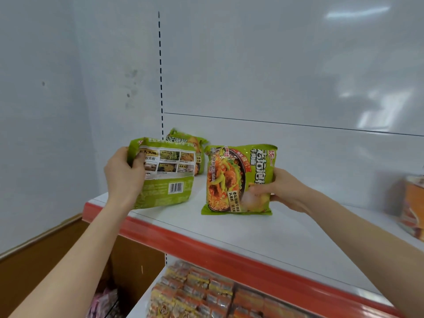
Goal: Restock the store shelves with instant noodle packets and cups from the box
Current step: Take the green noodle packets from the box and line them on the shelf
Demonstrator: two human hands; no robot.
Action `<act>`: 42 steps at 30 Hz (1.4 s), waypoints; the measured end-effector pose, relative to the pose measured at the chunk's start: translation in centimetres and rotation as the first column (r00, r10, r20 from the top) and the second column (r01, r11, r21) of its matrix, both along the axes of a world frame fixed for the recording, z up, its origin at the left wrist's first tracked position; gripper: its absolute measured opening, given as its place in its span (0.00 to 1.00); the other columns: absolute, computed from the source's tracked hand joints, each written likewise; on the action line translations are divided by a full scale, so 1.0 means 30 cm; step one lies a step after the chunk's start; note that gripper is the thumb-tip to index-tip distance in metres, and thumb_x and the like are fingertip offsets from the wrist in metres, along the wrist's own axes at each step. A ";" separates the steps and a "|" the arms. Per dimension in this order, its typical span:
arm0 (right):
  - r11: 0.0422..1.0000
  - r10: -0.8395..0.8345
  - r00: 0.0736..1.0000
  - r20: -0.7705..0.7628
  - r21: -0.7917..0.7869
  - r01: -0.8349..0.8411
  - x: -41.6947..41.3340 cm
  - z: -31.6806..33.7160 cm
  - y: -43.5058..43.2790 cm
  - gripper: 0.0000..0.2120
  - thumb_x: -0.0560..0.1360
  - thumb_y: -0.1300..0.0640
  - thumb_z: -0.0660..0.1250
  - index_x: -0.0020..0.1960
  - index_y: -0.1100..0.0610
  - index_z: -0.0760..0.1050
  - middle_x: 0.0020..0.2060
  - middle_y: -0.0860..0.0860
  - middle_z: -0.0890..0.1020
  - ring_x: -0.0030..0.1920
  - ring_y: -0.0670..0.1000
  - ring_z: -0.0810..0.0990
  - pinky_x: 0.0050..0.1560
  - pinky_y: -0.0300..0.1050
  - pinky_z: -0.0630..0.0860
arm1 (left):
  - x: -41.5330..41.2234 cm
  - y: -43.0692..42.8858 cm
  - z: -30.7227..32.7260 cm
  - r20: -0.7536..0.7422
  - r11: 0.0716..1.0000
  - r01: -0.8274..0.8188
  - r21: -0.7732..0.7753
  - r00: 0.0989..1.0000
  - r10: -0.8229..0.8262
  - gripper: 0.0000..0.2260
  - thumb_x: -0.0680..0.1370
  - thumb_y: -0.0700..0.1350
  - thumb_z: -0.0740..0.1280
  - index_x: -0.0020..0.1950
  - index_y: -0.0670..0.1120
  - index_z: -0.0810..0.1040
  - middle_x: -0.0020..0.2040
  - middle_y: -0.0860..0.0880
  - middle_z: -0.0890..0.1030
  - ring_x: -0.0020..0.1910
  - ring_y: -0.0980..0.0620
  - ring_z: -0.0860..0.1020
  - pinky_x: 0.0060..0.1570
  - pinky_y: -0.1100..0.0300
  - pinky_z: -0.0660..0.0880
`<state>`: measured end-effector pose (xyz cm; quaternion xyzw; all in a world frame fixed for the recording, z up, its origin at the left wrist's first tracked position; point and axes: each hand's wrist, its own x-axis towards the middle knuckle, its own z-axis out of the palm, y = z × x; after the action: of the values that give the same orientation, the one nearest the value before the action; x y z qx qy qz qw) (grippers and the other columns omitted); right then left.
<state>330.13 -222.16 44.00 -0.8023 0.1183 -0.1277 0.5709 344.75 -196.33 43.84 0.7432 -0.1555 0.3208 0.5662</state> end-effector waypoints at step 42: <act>0.902 -0.007 0.978 0.210 -0.421 0.097 0.346 0.237 0.103 0.22 0.78 0.43 0.57 0.56 0.61 0.73 0.42 0.57 0.83 0.40 0.55 0.84 0.41 0.46 0.82 | -0.025 -0.069 0.050 0.069 0.981 -0.138 -0.134 0.986 0.149 0.09 0.76 0.42 0.65 0.35 0.45 0.74 0.27 0.52 0.71 0.29 0.52 0.67 0.29 0.67 0.62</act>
<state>340.51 -219.07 51.12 -0.8875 0.0499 -0.2470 0.3857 344.00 -198.41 45.35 0.7013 -0.1027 0.3992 0.5816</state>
